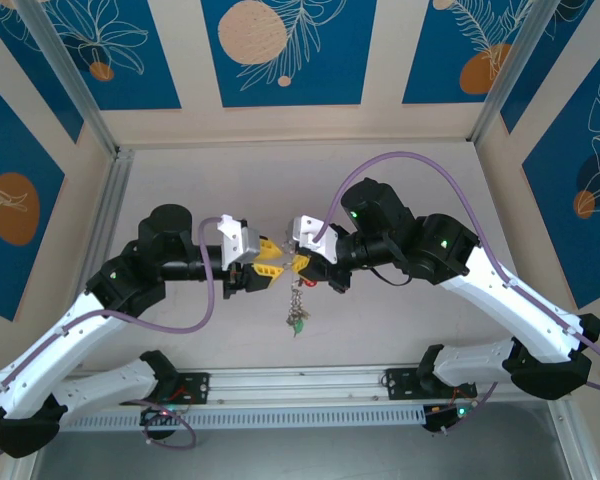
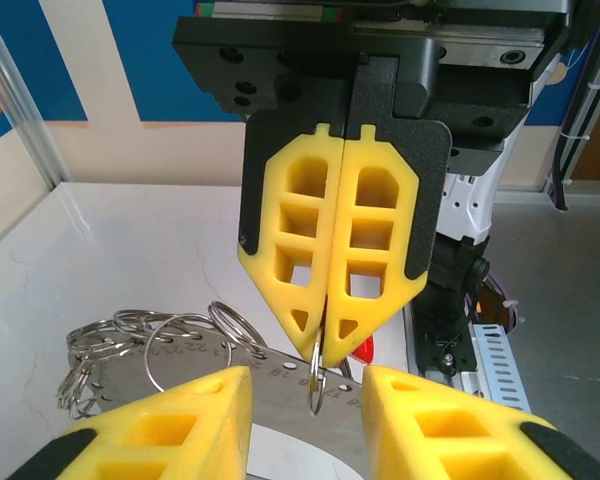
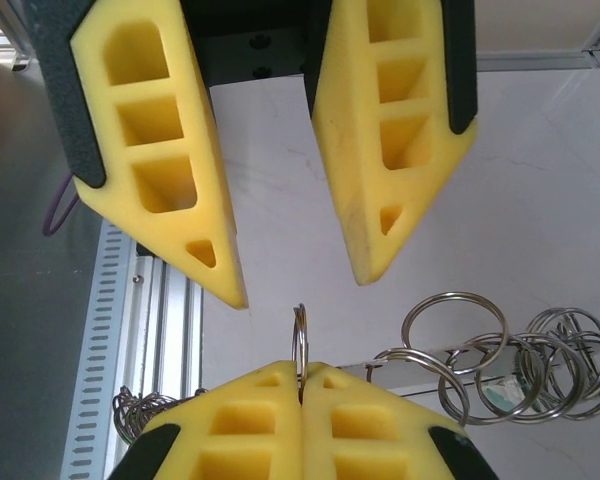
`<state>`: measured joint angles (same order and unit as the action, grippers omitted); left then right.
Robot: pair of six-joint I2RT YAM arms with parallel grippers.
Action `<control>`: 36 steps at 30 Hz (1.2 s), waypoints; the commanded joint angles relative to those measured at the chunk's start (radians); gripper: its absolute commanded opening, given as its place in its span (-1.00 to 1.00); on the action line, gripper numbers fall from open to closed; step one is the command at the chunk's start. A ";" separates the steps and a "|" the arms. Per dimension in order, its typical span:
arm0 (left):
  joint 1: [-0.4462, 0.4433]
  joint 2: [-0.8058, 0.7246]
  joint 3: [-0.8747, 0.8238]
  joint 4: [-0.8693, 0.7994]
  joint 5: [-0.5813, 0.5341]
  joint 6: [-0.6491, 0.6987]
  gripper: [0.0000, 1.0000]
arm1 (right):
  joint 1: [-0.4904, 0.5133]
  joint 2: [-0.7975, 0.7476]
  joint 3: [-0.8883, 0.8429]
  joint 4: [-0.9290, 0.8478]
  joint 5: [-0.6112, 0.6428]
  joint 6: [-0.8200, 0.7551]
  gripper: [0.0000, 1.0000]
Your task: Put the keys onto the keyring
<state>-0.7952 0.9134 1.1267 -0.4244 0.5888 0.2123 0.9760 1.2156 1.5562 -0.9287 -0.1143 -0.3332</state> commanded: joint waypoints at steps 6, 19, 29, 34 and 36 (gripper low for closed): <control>-0.018 0.029 0.008 0.033 0.010 0.004 -0.34 | 0.001 -0.004 0.024 0.053 -0.053 0.003 -1.00; -0.034 0.040 0.003 0.027 0.016 0.008 -1.00 | -0.008 -0.007 0.017 0.089 -0.077 0.008 -1.00; -0.032 -0.018 -0.081 0.218 0.042 -0.119 -1.00 | -0.008 -0.095 -0.097 0.155 -0.077 0.043 -0.54; -0.032 -0.028 -0.098 0.260 0.060 -0.144 -1.00 | -0.022 -0.147 -0.146 0.185 -0.075 0.070 -0.55; -0.031 -0.037 -0.110 0.292 0.076 -0.158 -1.00 | -0.031 -0.156 -0.156 0.194 -0.074 0.079 -0.60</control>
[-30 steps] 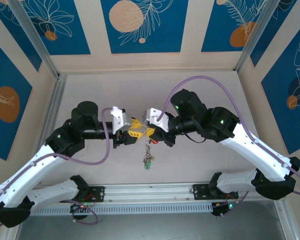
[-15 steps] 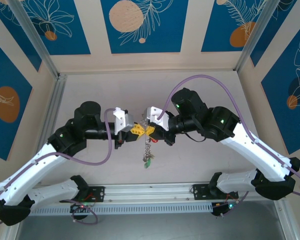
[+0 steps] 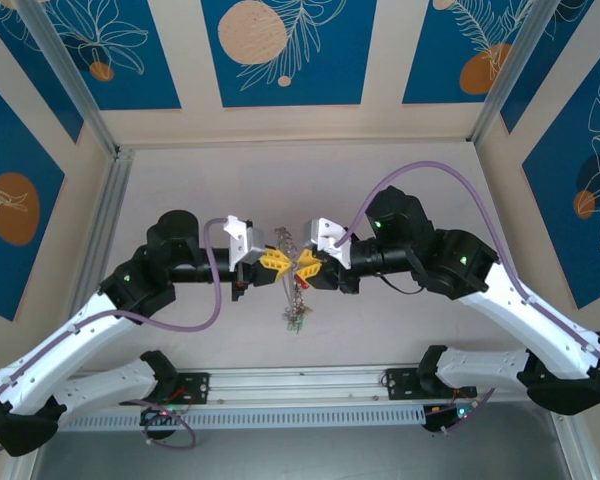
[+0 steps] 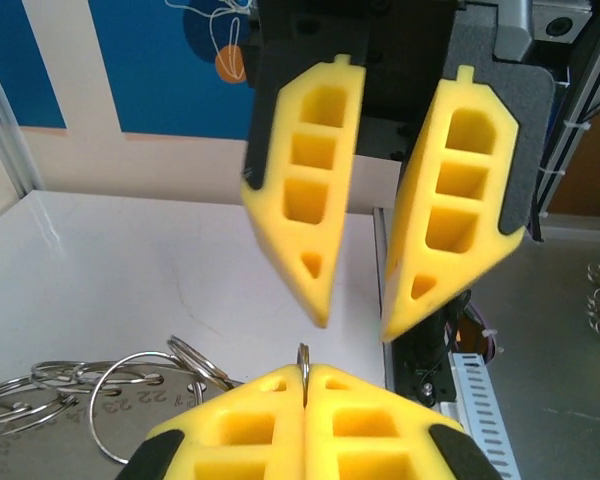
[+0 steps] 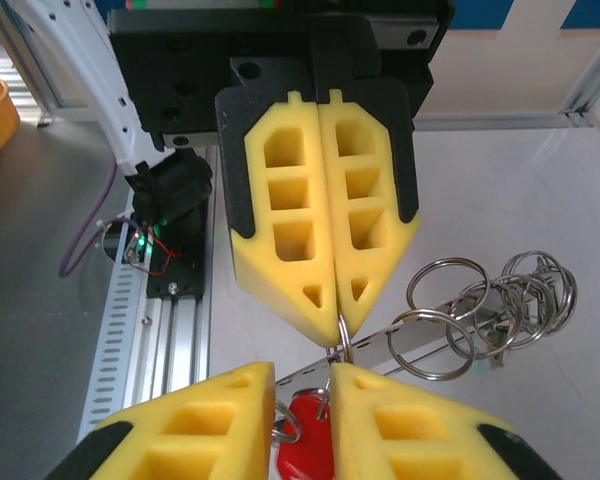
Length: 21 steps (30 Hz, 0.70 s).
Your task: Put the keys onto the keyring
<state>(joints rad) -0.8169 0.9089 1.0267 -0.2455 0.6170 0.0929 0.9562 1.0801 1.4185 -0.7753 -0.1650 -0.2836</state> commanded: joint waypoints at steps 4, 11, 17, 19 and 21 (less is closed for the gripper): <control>-0.006 -0.052 -0.047 0.182 0.076 -0.075 -1.00 | -0.017 -0.025 -0.030 0.046 -0.064 0.034 -0.62; 0.004 -0.082 -0.121 0.358 0.133 -0.178 -1.00 | -0.019 -0.029 -0.049 0.078 -0.117 0.033 -0.62; 0.013 -0.066 -0.182 0.565 0.165 -0.295 -1.00 | -0.019 -0.060 -0.100 0.155 -0.176 0.039 -0.63; 0.013 -0.054 -0.204 0.649 0.171 -0.336 -1.00 | -0.018 -0.065 -0.107 0.173 -0.188 0.043 -0.65; 0.014 -0.039 -0.220 0.725 0.176 -0.373 -1.00 | -0.019 -0.063 -0.110 0.180 -0.193 0.042 -0.69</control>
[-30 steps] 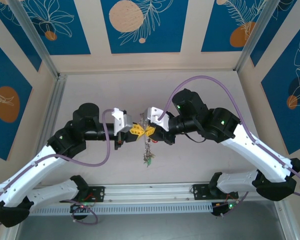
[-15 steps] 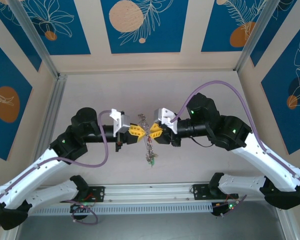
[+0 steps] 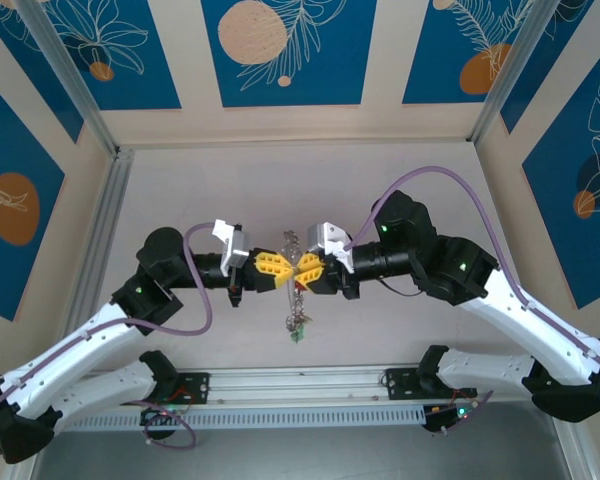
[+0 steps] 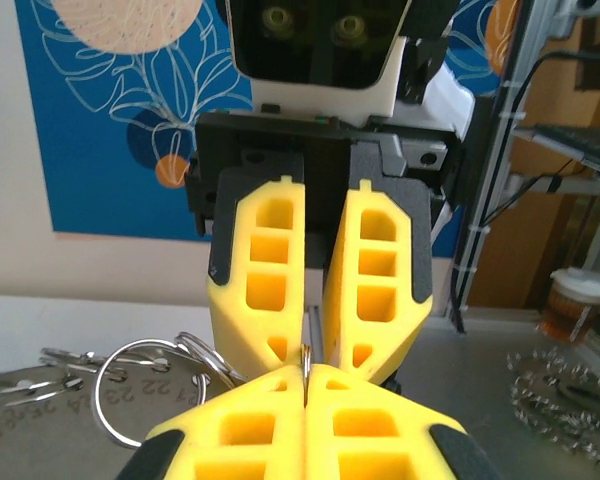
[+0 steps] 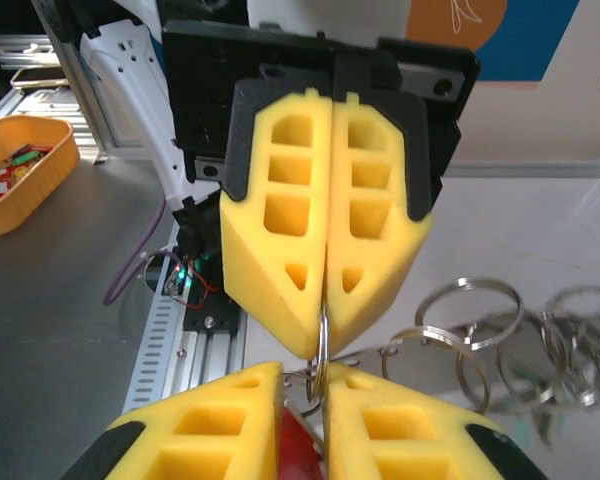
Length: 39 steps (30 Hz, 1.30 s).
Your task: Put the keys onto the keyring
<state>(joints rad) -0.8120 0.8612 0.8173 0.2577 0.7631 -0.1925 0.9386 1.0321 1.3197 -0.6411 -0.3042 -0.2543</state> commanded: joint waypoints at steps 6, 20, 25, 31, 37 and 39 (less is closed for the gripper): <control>0.009 0.062 -0.046 0.433 0.032 -0.188 -1.00 | -0.002 -0.038 -0.041 0.084 -0.064 0.007 -0.98; 0.006 0.049 0.313 -0.642 -0.213 0.358 -0.22 | -0.047 0.013 0.148 -0.193 0.151 -0.065 -1.00; -0.005 0.069 0.377 -0.799 -0.274 0.434 -0.19 | -0.039 0.090 0.222 -0.280 0.161 -0.091 -1.00; -0.017 0.099 0.395 -0.808 -0.256 0.439 -0.18 | -0.022 0.173 0.313 -0.358 0.178 -0.111 -1.00; -0.025 0.121 0.396 -0.781 -0.244 0.439 -0.19 | -0.005 0.223 0.365 -0.396 0.170 -0.124 -1.00; -0.026 0.120 0.391 -0.771 -0.239 0.436 -0.20 | -0.001 0.235 0.373 -0.405 0.171 -0.126 -1.00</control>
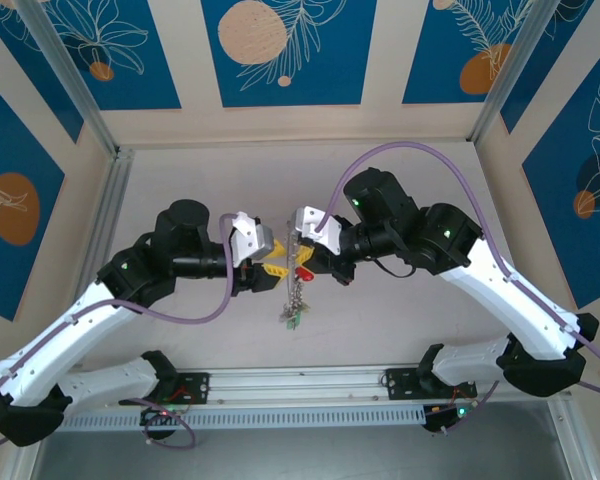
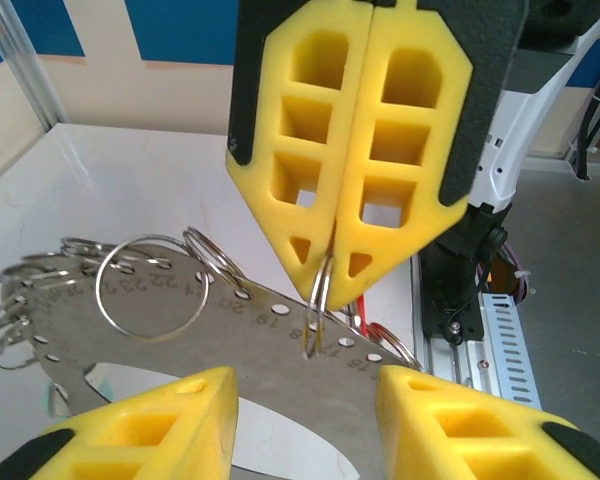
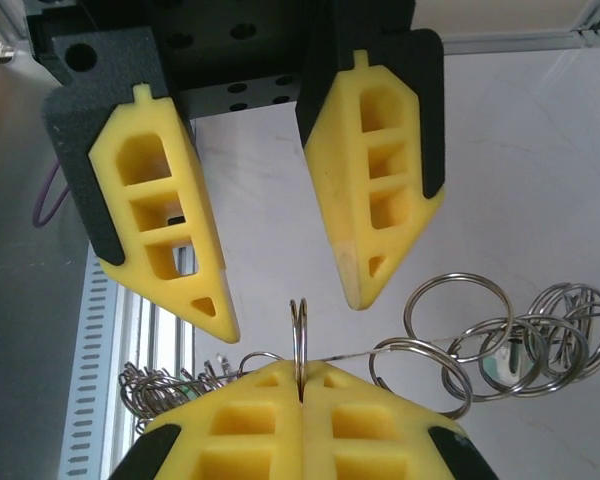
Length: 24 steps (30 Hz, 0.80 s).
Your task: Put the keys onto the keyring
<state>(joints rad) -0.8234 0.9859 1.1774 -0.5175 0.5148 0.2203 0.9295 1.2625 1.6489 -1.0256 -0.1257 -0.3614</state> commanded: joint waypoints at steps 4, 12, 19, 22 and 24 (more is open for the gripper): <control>-0.015 -0.014 0.015 0.034 0.026 0.012 -0.24 | 0.017 0.033 0.069 -0.047 -0.005 -0.029 -1.00; -0.014 -0.012 0.006 0.076 0.050 -0.004 -0.43 | 0.037 0.047 0.088 -0.062 -0.032 -0.051 -1.00; -0.014 -0.006 -0.002 0.065 0.035 -0.002 -0.72 | 0.042 0.030 0.084 -0.040 -0.057 -0.050 -1.00; -0.015 -0.012 -0.005 0.074 0.053 -0.006 -1.00 | 0.041 0.017 0.073 -0.023 -0.063 -0.045 -1.00; -0.014 -0.031 -0.021 0.109 0.062 -0.020 -1.00 | 0.041 0.009 0.064 -0.011 -0.060 -0.039 -1.00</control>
<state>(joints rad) -0.8299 0.9775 1.1732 -0.4622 0.5644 0.2123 0.9604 1.3079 1.7027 -1.0855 -0.1238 -0.3935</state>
